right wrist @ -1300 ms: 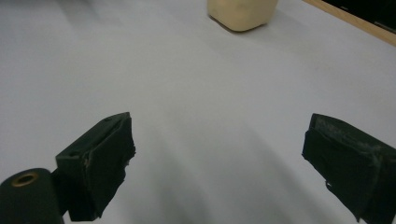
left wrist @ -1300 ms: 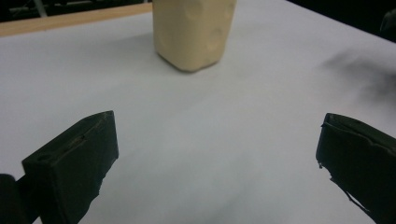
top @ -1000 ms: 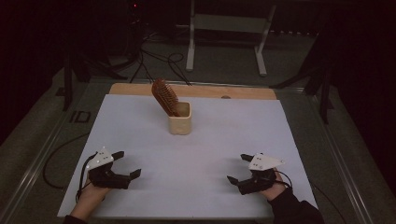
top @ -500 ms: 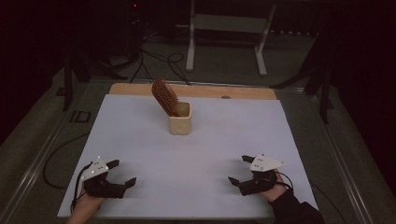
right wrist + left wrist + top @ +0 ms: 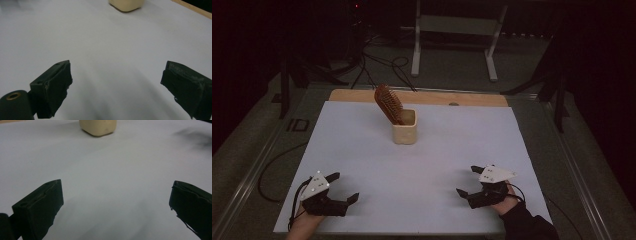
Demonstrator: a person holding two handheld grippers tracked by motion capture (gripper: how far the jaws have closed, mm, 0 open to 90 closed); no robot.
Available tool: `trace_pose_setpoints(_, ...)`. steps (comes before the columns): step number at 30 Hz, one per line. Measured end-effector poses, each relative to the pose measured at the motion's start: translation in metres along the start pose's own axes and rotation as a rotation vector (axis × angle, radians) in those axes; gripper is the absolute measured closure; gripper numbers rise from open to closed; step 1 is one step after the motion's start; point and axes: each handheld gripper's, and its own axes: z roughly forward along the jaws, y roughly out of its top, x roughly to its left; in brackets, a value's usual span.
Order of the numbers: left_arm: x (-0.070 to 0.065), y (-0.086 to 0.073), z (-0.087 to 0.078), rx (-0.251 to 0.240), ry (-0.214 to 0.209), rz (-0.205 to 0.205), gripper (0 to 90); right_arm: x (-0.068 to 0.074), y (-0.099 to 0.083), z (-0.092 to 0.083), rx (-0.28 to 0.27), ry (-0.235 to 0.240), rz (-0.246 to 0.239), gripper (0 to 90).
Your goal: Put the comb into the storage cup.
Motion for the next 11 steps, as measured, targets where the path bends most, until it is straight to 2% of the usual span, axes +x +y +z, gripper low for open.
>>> trace_pose_setpoints(11,0.0015,-0.0004,-0.0021,-0.022,0.007,-0.009,0.1,0.0015,0.0001,0.0023,0.008,0.007,-0.007,8.2)
